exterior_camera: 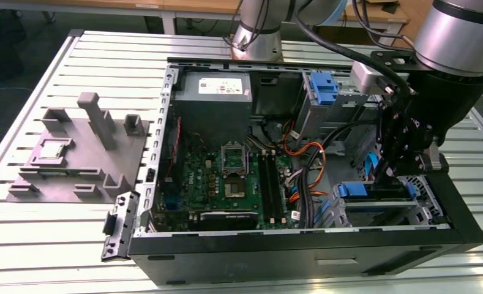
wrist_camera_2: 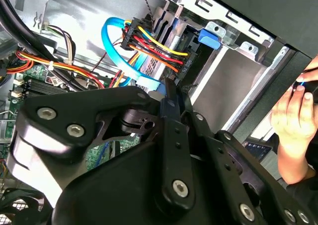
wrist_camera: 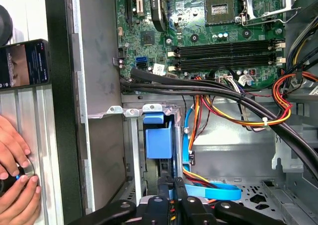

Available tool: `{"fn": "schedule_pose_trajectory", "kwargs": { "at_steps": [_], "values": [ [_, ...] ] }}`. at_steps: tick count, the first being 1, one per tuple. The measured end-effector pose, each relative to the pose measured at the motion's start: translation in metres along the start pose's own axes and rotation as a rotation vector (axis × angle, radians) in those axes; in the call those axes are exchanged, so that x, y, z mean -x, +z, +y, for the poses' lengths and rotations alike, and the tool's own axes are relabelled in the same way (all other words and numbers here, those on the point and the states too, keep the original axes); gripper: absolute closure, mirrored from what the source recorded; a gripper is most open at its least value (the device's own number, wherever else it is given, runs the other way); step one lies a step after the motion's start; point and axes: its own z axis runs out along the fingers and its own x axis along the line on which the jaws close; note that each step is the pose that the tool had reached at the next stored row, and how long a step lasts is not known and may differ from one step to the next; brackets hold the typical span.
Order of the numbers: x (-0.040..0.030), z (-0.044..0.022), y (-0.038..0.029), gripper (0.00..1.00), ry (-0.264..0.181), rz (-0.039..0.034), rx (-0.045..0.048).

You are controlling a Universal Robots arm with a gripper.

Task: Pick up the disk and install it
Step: 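Insert the second disk wire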

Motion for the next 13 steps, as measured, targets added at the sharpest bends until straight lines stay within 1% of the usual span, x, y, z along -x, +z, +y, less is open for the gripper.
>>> {"fn": "schedule_pose_trajectory", "kwargs": {
  "at_steps": [1, 13],
  "values": [
    [0.0, 0.0, 0.0, 0.84, 0.0, 0.0, 0.0],
    [-0.0001, -0.0003, 0.0, 0.84, 0.0, 0.0, 0.0001]
  ]
}}
